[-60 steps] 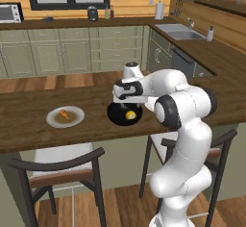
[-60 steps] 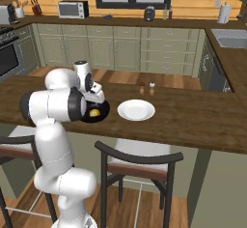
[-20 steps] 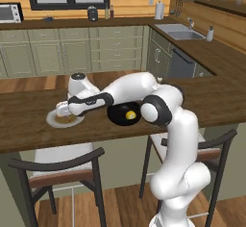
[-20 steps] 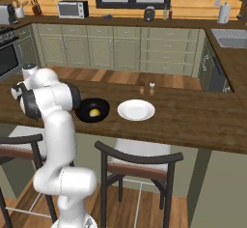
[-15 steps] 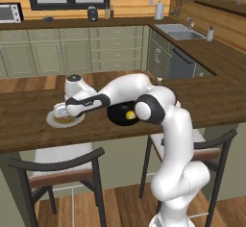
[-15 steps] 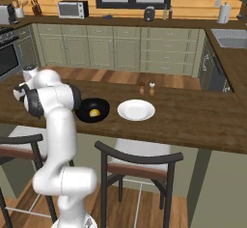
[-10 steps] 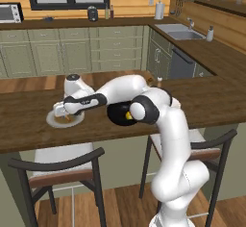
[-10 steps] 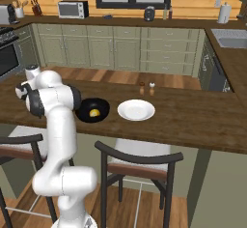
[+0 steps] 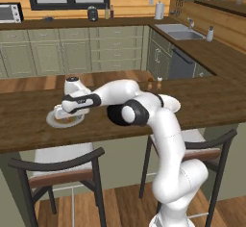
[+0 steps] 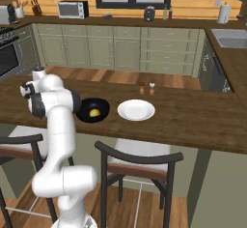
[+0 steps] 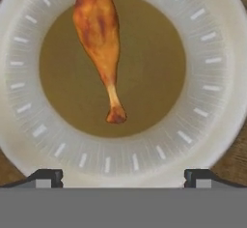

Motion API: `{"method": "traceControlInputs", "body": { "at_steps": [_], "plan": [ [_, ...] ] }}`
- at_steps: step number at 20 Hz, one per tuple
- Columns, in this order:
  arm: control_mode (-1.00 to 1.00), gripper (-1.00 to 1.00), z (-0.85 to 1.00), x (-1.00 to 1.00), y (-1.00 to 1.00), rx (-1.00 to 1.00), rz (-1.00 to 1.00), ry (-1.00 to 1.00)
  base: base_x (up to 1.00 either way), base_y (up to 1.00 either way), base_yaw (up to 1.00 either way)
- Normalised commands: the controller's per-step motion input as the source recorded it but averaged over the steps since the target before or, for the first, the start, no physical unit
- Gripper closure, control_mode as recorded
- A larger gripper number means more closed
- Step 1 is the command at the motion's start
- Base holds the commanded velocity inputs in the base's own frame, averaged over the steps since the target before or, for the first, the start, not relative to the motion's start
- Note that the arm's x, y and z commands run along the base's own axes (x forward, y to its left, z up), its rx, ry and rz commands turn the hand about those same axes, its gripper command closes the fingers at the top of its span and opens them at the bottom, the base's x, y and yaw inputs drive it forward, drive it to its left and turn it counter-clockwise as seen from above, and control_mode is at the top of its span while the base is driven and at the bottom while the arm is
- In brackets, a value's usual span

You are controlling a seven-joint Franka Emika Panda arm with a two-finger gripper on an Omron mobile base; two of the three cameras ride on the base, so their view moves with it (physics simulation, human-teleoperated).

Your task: Pick the chicken drumstick and lemon from their plates and place them in the bowl. Then put the bowl in the fridge.

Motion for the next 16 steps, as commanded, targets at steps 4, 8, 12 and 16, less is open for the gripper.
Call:
{"method": "traceControlInputs", "body": {
  "at_steps": [4, 8, 12, 16],
  "plan": [
    [-1.00, -1.00, 0.00, 0.17, 0.01, 0.00, 0.00, 0.00, 0.00, 0.00, 0.00],
    [-1.00, -1.00, -0.13, 0.02, 0.08, -0.01, 0.00, 0.00, 0.00, 0.00, 0.00],
    [-1.00, -1.00, -0.24, 0.08, 0.11, -0.01, 0.00, 0.00, 0.00, 0.00, 0.00],
    [-1.00, -1.00, -0.11, 0.12, 0.04, 0.00, 0.00, 0.00, 0.00, 0.00, 0.00]
  ]
}}
